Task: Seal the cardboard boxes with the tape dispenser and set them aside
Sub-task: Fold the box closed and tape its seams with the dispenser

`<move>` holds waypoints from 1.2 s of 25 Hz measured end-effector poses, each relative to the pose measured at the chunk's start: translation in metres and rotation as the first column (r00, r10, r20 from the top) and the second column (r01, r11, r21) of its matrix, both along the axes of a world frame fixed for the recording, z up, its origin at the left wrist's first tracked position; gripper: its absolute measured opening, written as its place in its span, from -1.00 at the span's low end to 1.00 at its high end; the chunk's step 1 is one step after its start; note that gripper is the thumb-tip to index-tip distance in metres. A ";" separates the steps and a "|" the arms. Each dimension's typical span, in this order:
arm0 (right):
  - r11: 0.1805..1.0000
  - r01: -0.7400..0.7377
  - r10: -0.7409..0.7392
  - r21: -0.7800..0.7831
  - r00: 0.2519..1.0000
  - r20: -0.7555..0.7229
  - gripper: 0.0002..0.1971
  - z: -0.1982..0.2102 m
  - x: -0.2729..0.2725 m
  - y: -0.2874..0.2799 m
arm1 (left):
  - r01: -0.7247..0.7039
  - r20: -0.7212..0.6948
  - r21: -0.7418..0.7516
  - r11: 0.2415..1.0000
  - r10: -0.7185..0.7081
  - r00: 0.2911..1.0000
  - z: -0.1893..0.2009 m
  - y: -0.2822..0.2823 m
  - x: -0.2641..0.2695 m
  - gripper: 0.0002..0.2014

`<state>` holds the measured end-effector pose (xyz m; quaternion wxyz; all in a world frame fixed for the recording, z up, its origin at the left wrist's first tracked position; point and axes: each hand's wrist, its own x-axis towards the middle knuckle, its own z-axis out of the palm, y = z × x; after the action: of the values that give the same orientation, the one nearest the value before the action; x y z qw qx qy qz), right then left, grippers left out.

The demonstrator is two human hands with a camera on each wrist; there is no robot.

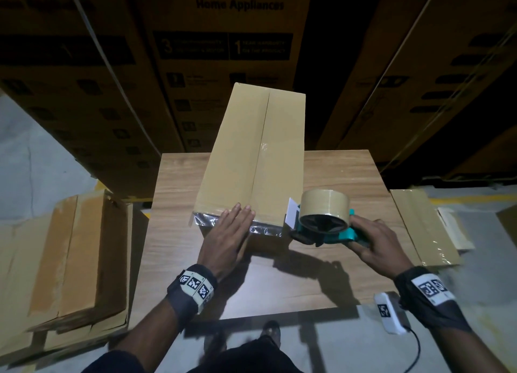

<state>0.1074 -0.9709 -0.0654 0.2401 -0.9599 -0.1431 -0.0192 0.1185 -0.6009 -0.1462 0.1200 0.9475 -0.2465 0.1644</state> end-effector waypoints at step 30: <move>0.990 0.116 -0.115 -0.074 0.993 0.011 -0.56 0.018 -0.037 -0.078 | 0.125 -0.100 0.035 0.991 -0.121 0.988 0.005 -0.054 0.010 -0.03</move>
<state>0.0708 -1.0491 -0.0473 0.2020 -0.9749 -0.0886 -0.0306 0.1285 -0.6553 -0.1408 0.1222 0.9396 -0.3019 0.1051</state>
